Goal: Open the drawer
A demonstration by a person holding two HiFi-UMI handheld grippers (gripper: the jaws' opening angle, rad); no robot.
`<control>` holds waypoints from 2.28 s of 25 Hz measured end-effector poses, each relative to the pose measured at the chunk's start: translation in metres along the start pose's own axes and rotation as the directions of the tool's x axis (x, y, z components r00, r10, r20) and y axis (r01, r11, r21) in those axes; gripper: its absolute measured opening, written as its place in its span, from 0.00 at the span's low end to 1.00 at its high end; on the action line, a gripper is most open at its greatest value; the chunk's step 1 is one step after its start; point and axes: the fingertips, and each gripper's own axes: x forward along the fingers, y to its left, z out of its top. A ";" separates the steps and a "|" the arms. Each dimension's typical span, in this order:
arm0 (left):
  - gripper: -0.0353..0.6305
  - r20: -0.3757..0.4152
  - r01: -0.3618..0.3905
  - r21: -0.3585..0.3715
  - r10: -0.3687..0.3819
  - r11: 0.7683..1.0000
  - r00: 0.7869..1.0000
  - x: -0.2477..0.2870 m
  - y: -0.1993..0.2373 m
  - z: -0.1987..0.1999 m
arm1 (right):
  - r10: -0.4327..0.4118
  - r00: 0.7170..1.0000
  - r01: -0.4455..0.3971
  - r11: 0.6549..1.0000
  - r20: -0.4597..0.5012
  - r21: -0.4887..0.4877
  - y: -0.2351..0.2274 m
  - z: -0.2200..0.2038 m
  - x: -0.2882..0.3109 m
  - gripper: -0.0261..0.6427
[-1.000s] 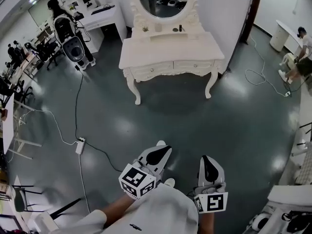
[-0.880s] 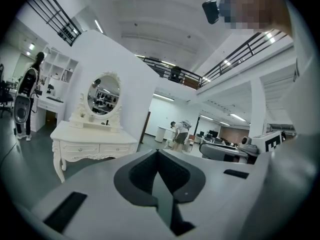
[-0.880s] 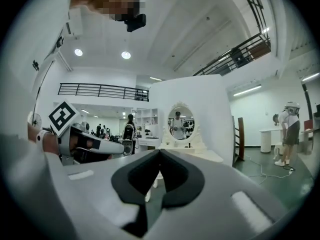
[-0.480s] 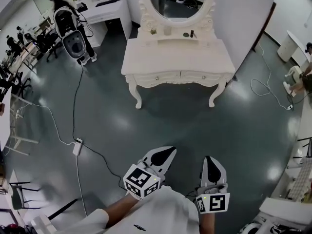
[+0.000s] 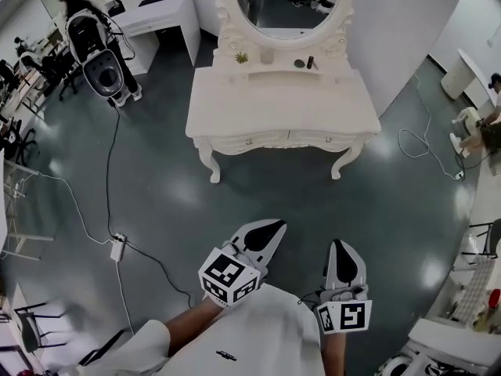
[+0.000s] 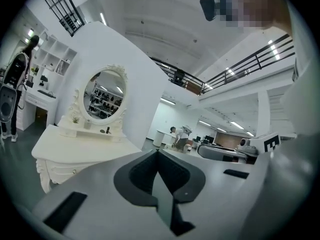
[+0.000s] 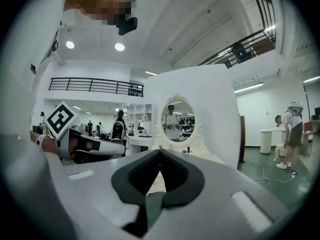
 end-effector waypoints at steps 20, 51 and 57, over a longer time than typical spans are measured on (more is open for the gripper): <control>0.06 -0.014 -0.016 -0.076 0.015 0.997 1.000 0.066 0.098 0.016 | -0.027 0.996 0.026 1.000 -0.084 -0.007 -0.042 -0.012 0.113 0.06; 0.06 -0.064 -0.314 -0.078 0.309 0.946 0.949 0.267 0.112 0.033 | 0.256 0.963 -0.249 0.965 -0.089 0.075 -0.238 -0.039 0.255 0.09; 0.06 -0.108 -0.329 -0.072 0.321 0.941 0.941 0.284 0.106 0.021 | 0.251 0.963 -0.237 0.963 -0.101 0.127 -0.254 -0.054 0.259 0.12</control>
